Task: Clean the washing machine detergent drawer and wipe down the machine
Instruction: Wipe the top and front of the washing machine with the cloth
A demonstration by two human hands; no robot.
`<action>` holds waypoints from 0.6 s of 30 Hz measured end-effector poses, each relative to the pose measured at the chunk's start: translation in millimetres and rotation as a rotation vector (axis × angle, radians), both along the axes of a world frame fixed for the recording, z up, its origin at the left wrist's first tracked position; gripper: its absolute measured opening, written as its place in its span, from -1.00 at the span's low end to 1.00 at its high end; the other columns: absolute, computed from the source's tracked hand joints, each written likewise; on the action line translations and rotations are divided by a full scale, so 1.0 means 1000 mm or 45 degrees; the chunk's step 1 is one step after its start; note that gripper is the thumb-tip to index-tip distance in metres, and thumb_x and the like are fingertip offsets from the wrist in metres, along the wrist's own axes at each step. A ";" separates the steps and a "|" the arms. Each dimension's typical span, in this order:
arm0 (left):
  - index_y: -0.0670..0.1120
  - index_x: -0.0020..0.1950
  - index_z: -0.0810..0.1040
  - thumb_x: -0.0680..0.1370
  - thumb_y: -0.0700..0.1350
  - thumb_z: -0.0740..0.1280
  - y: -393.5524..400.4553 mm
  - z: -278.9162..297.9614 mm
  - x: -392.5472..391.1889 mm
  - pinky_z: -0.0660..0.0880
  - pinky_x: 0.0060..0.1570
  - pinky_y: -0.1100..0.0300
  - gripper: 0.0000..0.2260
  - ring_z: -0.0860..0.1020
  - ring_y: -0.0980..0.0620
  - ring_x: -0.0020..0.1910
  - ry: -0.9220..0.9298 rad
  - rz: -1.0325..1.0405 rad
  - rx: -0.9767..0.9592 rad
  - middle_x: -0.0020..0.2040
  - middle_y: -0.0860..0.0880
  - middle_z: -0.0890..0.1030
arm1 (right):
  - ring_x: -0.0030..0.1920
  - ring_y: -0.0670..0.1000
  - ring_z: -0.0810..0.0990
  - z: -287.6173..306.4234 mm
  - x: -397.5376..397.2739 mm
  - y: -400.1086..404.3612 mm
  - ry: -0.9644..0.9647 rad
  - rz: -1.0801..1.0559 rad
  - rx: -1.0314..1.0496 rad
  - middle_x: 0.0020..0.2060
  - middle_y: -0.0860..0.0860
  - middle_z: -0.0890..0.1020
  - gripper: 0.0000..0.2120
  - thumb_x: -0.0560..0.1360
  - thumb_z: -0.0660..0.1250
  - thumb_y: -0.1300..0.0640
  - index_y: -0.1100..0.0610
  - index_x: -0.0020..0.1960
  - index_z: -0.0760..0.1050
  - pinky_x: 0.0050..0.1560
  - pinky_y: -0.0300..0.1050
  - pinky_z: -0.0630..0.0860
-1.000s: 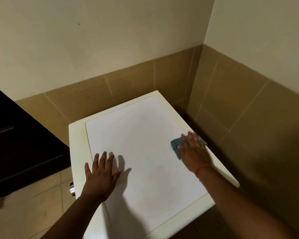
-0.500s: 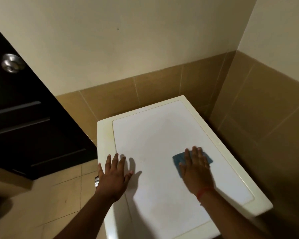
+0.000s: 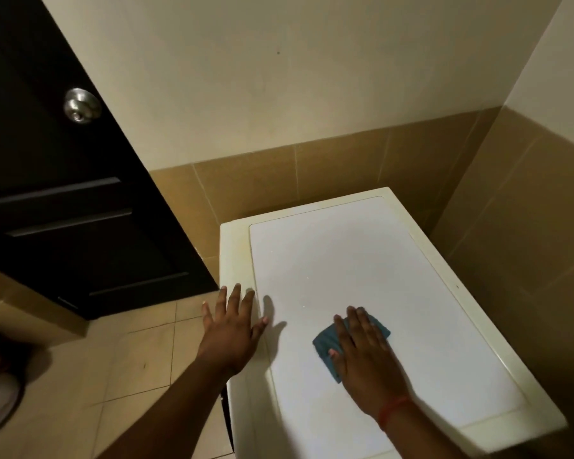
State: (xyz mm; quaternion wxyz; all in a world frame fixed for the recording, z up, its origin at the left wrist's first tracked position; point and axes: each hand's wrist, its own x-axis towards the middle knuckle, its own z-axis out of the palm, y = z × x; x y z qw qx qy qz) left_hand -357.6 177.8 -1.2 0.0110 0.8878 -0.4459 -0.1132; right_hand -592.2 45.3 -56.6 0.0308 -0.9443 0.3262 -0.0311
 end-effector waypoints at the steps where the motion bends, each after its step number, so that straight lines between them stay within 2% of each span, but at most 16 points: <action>1: 0.04 0.61 -0.08 0.57 0.32 -0.17 0.003 0.001 0.003 -0.18 0.49 -0.27 -0.33 -0.23 -0.13 0.58 0.002 0.016 0.006 0.62 -0.05 -0.12 | 0.54 0.23 0.09 0.001 0.005 0.004 -0.013 -0.118 0.015 0.52 0.22 0.22 -0.42 0.61 -0.05 -0.11 0.17 0.53 0.24 0.48 0.16 0.15; 3: 0.03 0.61 -0.09 0.58 0.31 -0.15 0.012 0.002 0.011 -0.18 0.49 -0.27 -0.35 -0.22 -0.13 0.58 0.000 0.053 0.027 0.62 -0.06 -0.12 | 0.53 0.27 0.12 0.003 0.022 0.029 -0.042 -0.198 0.096 0.50 0.27 0.24 -0.40 0.59 -0.01 -0.11 0.20 0.51 0.26 0.47 0.19 0.16; 7: 0.03 0.61 -0.08 0.62 0.29 -0.08 0.023 0.004 0.024 -0.17 0.50 -0.28 -0.38 -0.21 -0.14 0.58 0.010 0.100 0.023 0.62 -0.07 -0.10 | 0.55 0.21 0.07 0.002 0.041 0.072 -0.010 0.238 0.130 0.52 0.18 0.23 -0.44 0.60 0.02 -0.12 0.12 0.52 0.25 0.46 0.18 0.14; 11: 0.04 0.60 -0.07 0.62 0.28 -0.07 0.033 0.003 0.036 -0.18 0.49 -0.27 -0.38 -0.21 -0.13 0.58 0.034 0.114 0.010 0.62 -0.06 -0.10 | 0.54 0.23 0.10 0.007 0.057 0.082 0.000 0.161 0.130 0.52 0.18 0.23 -0.43 0.62 -0.09 -0.13 0.12 0.51 0.26 0.46 0.17 0.08; 13: 0.04 0.60 -0.06 0.62 0.29 -0.07 0.037 0.001 0.043 -0.19 0.49 -0.27 -0.38 -0.21 -0.14 0.58 0.048 0.136 0.006 0.62 -0.06 -0.10 | 0.54 0.24 0.13 0.007 0.071 0.103 0.015 0.243 0.215 0.52 0.18 0.24 -0.44 0.62 -0.03 -0.15 0.11 0.51 0.26 0.44 0.17 0.07; 14: 0.04 0.60 -0.06 0.61 0.29 -0.07 0.039 0.001 0.045 -0.18 0.49 -0.28 -0.38 -0.21 -0.14 0.58 0.051 0.142 0.007 0.62 -0.06 -0.09 | 0.54 0.22 0.11 0.007 0.079 0.108 0.023 0.303 0.239 0.53 0.17 0.21 -0.44 0.61 0.00 -0.16 0.09 0.52 0.23 0.44 0.17 0.06; 16: 0.03 0.60 -0.05 0.61 0.29 -0.08 0.042 0.001 0.053 -0.18 0.49 -0.28 -0.38 -0.22 -0.14 0.58 0.058 0.133 -0.003 0.62 -0.07 -0.10 | 0.56 0.20 0.02 0.009 0.100 0.100 0.015 0.360 0.201 0.56 0.15 0.13 -0.42 0.63 -0.08 -0.19 0.07 0.55 0.15 0.49 0.19 0.04; 18: 0.03 0.60 -0.04 0.62 0.28 -0.10 0.045 0.002 0.063 -0.17 0.49 -0.28 -0.39 -0.23 -0.13 0.58 0.070 0.110 -0.010 0.62 -0.07 -0.11 | 0.56 0.22 0.01 0.013 0.129 0.083 0.025 0.291 0.128 0.55 0.18 0.13 -0.41 0.64 -0.15 -0.19 0.09 0.56 0.12 0.50 0.19 0.08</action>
